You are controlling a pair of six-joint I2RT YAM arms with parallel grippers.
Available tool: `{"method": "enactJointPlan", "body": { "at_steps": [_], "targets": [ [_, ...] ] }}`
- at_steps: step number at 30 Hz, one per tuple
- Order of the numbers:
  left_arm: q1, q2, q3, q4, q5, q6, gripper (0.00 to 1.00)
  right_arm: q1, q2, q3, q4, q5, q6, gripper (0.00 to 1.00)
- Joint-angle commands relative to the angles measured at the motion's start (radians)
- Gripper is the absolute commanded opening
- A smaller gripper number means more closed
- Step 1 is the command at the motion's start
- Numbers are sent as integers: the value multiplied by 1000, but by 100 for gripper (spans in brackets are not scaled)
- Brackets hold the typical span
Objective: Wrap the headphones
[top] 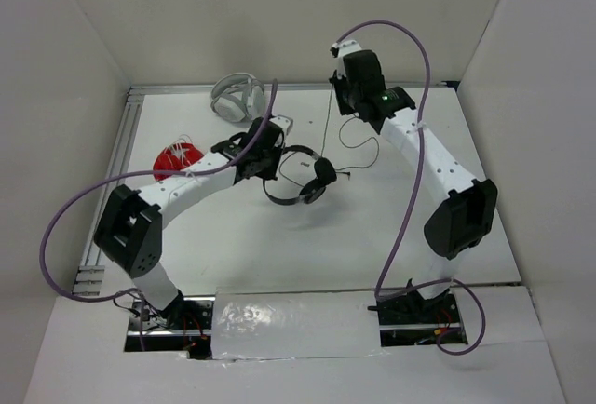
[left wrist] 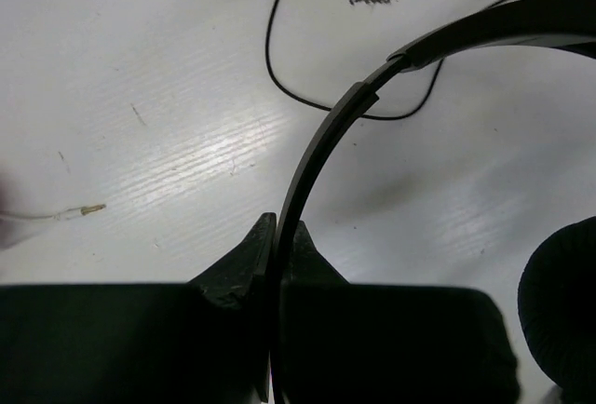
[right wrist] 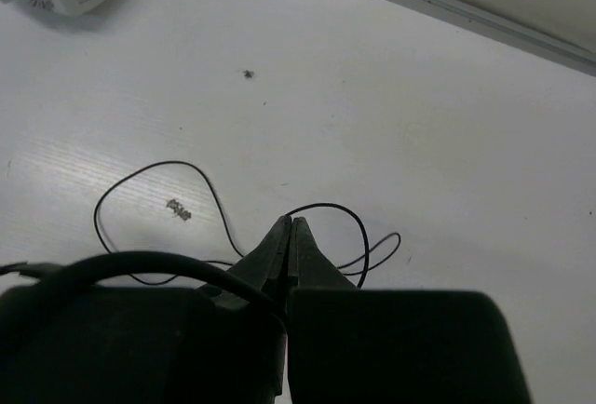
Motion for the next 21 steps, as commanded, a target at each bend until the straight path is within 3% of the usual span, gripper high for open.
{"method": "enactJointPlan", "body": {
  "at_steps": [1,4,13,16,21],
  "targets": [
    [-5,56,79,-69,-94,-58,0,69,-29,62,-34,87,-18,0],
    [11,123,164,-148,-168,-165,0,92,-5,121,-72,118,-15,0],
    [192,383,583,-683,-264,-724,0,218,26,101,-128,388,71,0],
    [233,438,694,-793,-257,-818,0,232,24,93,-151,315,160,0],
    [238,420,701,-768,-257,-883,0,275,-3,35,-94,82,180,1]
  ]
}}
